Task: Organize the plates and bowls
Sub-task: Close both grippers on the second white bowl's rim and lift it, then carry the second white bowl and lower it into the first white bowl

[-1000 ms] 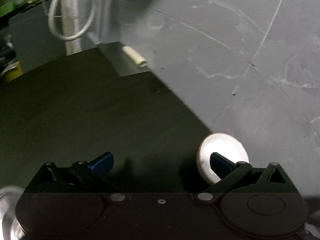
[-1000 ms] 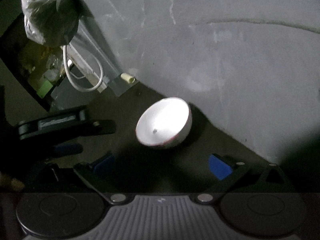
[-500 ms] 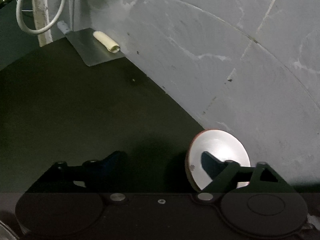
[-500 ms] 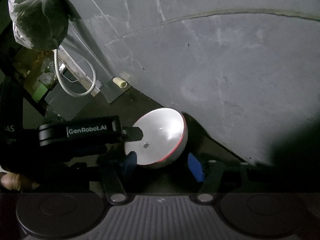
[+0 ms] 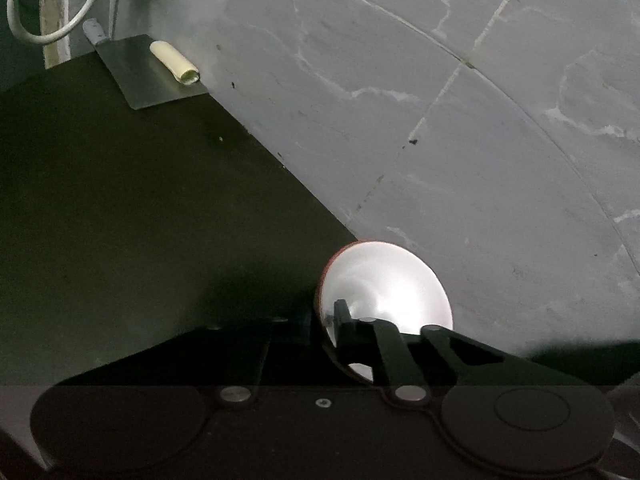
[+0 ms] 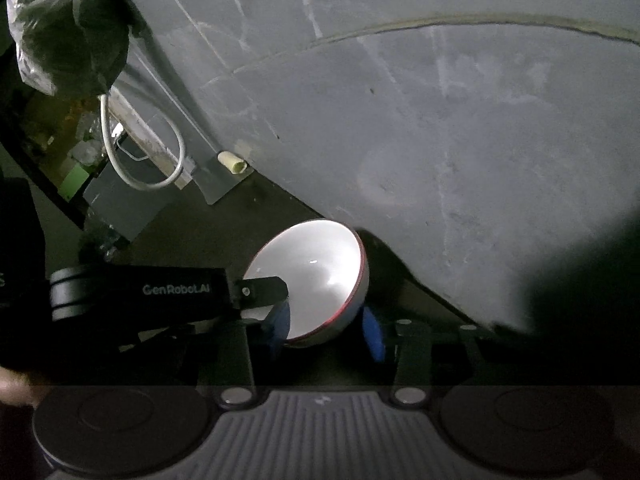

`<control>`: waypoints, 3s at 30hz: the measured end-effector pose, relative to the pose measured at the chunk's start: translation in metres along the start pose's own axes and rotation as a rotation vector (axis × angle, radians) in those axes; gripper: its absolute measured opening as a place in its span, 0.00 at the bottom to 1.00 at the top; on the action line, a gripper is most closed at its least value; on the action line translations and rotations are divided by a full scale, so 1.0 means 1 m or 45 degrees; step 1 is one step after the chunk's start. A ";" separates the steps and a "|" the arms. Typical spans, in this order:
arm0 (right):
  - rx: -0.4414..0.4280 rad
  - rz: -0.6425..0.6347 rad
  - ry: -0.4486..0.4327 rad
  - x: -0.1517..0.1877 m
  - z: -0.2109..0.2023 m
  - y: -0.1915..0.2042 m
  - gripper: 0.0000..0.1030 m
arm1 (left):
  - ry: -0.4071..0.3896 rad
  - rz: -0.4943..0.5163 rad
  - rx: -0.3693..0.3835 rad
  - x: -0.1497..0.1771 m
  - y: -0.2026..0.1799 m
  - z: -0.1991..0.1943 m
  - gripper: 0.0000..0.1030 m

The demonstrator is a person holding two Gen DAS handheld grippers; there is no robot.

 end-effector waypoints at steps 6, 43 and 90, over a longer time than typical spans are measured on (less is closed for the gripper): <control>-0.004 -0.049 0.040 0.007 -0.004 0.005 0.36 | -0.013 -0.022 -0.023 0.013 0.003 -0.012 0.10; -0.293 -0.550 -0.070 0.092 -0.145 0.153 0.35 | -0.494 -0.266 -0.132 0.154 0.026 -0.235 0.11; -0.289 -0.899 0.511 0.208 -0.110 0.210 0.35 | -0.300 -0.568 -0.295 0.294 0.077 -0.234 0.15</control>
Point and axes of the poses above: each gripper's, at about its wrist camera, not at the fingertips, and z roughly the way its jaws point, y to its left, x to its underside, the point moved 6 cm from there along z, roughly the way its jaws point, and after that the axes turned 9 degrees about y, right-handed, at the moved point
